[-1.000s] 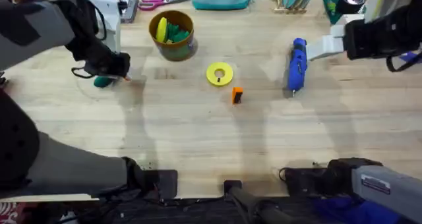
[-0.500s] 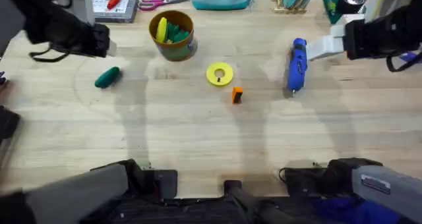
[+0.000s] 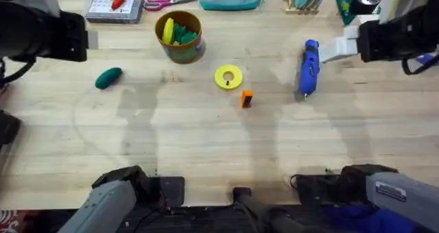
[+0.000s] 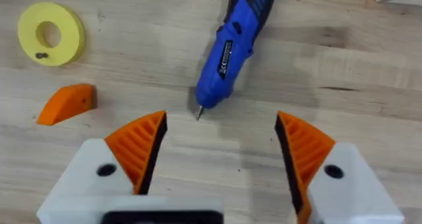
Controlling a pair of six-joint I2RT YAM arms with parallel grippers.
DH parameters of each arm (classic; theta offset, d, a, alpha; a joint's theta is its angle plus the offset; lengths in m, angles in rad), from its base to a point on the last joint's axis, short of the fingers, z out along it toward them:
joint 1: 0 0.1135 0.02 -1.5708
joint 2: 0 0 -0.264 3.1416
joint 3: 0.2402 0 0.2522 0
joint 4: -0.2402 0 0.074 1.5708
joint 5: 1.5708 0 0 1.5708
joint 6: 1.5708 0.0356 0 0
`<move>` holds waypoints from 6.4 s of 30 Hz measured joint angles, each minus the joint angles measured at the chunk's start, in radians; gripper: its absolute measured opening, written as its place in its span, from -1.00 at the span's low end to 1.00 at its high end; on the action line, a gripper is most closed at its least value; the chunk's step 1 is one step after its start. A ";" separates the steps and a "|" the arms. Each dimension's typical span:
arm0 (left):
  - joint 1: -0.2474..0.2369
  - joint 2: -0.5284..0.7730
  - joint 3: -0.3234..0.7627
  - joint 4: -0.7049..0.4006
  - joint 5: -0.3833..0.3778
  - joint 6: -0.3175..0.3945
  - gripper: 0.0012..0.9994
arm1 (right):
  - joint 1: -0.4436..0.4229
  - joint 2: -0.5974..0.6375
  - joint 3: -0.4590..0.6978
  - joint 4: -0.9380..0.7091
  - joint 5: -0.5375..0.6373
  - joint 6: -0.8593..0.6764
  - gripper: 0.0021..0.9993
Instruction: Pick up the gripper from the table and insert it into the empty holder that is missing its gripper. Then pick up a screw, insert it into the mounting hole, and use the screwdriver to tighten it. Finally, clean up the table by picking up the vegetable and placing it into the bucket.
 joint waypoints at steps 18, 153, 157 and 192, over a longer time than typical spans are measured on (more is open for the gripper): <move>0.000 -0.032 0.000 0.000 0.000 -0.010 0.97 | 0.000 0.000 0.000 0.000 0.000 0.000 1.00; -0.251 -1.039 -1.157 0.917 0.773 -0.306 0.97 | 0.000 0.000 0.000 -0.001 0.000 0.000 1.00; -0.251 -1.039 -1.157 0.894 0.906 -0.306 0.97 | 0.000 0.000 0.000 -0.001 0.000 0.000 0.99; -0.251 -1.039 -1.156 0.844 1.101 -0.307 0.97 | 0.000 0.000 0.000 -0.001 0.000 0.000 1.00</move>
